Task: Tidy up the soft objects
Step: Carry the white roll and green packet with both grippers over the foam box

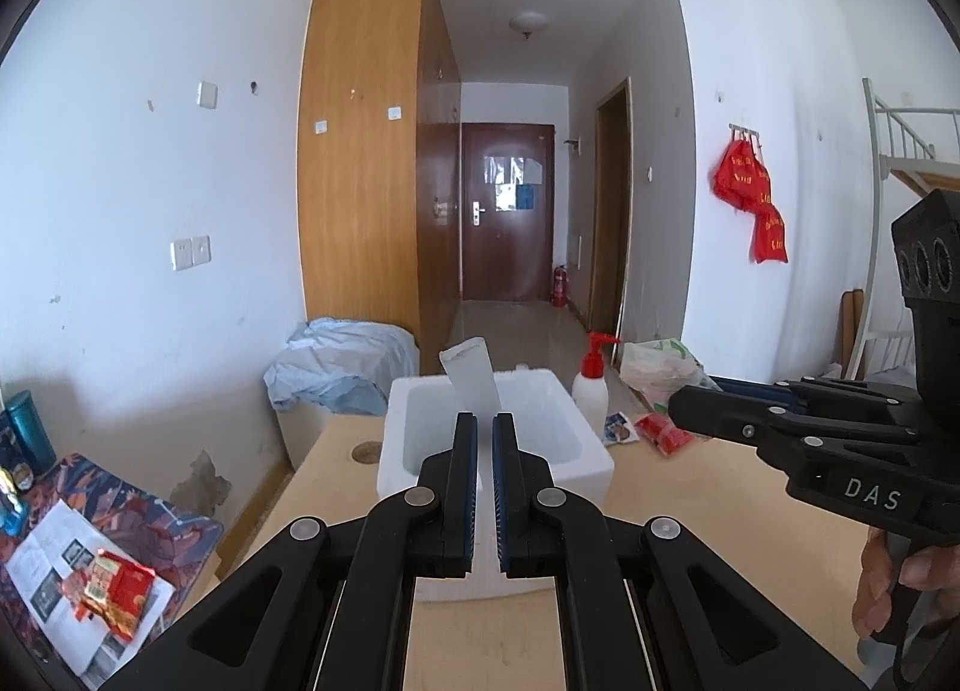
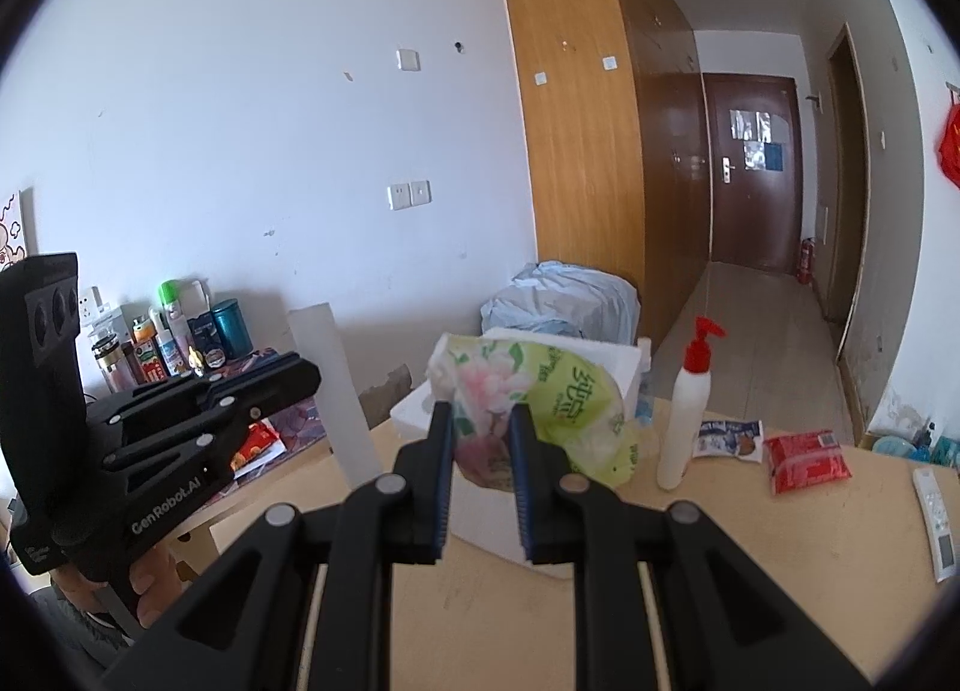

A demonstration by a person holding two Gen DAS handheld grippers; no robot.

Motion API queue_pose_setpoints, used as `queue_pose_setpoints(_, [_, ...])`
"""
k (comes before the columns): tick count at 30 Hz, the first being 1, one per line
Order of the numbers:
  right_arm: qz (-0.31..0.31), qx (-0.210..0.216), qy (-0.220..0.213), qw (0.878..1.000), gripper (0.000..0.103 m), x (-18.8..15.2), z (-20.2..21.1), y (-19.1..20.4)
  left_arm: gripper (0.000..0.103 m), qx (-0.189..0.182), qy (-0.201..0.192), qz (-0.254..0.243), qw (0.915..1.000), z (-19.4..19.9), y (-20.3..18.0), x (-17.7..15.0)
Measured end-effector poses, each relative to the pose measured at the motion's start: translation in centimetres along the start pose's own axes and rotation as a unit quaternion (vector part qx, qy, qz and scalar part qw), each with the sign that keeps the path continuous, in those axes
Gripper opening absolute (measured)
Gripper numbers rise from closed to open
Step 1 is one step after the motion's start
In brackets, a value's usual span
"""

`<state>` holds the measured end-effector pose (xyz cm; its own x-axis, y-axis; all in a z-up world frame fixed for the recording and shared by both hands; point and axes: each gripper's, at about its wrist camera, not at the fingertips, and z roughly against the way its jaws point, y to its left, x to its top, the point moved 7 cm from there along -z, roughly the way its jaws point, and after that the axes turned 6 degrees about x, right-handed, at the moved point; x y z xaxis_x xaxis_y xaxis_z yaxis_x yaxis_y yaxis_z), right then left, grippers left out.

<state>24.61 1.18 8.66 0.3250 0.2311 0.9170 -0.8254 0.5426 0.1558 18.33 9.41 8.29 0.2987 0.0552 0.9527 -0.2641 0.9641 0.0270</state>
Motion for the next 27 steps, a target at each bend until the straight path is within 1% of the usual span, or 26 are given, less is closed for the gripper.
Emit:
queue_pose_setpoints(9, [0.008, 0.002, 0.004, 1.0, 0.021, 0.9, -1.5, -0.6, 0.005, 0.003, 0.0, 0.004, 1.0, -1.5, 0.2, 0.9])
queue_pose_setpoints(14, [0.009, 0.006, 0.006, 1.0, 0.021, 1.7, -2.5, -1.3, 0.005, 0.006, -0.004, 0.003, 1.0, -2.4, 0.3, 2.0])
queue_pose_setpoints(19, [0.009, 0.005, 0.011, 1.0, 0.021, 2.4, -3.9, -2.3, 0.005, 0.01, -0.007, 0.005, 0.9999, -4.1, 0.8, 3.0])
queue_pose_setpoints(27, [0.003, 0.008, 0.014, 1.0, 0.021, 3.2, -6.1, -3.8, 0.005, 0.008, 0.003, 0.004, 1.0, -7.6, 0.9, 3.8])
